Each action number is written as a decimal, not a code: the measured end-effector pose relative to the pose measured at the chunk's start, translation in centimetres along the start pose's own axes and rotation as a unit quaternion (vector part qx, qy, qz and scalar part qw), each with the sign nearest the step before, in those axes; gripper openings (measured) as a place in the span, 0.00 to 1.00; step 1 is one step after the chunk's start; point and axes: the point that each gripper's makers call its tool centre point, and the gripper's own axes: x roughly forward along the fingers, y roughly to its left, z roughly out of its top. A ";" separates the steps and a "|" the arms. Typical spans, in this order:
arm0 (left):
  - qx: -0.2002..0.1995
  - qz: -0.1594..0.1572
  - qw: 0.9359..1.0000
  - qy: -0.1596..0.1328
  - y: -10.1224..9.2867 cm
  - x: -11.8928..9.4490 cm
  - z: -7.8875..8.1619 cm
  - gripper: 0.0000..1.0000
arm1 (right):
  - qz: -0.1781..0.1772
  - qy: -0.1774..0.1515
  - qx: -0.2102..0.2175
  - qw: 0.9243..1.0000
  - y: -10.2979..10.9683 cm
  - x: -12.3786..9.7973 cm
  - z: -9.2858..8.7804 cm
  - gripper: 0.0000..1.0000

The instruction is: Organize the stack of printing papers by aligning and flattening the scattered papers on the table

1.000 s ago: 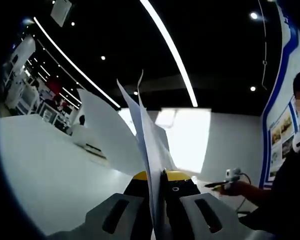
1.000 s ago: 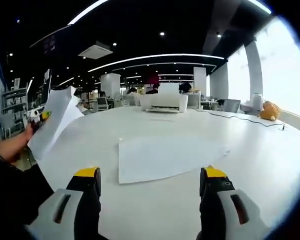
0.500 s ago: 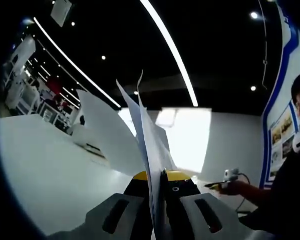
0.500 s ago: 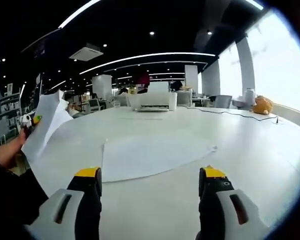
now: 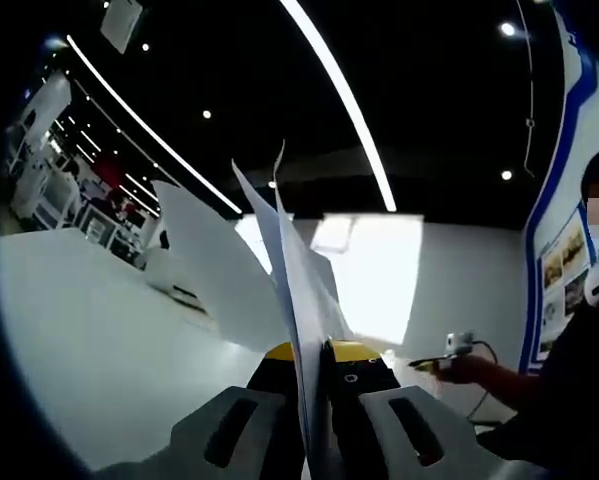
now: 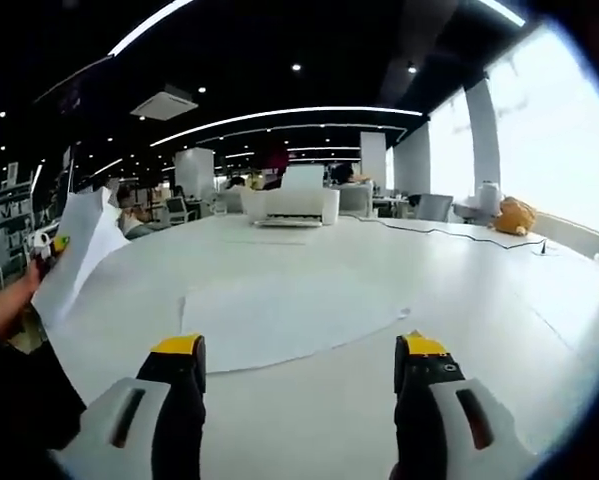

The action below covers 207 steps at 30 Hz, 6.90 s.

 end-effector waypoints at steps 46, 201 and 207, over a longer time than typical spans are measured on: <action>0.000 0.002 1.000 0.008 0.2 0.1 -0.3 0.07 | -0.025 0.071 0.000 0.997 -7.2 8.7 -1.6 0.64; 0.002 -0.001 1.000 0.006 -0.2 0.1 -0.2 0.07 | 0.005 -0.182 -0.043 0.982 -1.4 2.2 16.3 0.00; 0.002 -0.001 1.000 0.005 -0.2 0.1 -0.2 0.07 | 0.017 -0.205 -0.052 0.977 -1.4 1.6 18.3 0.00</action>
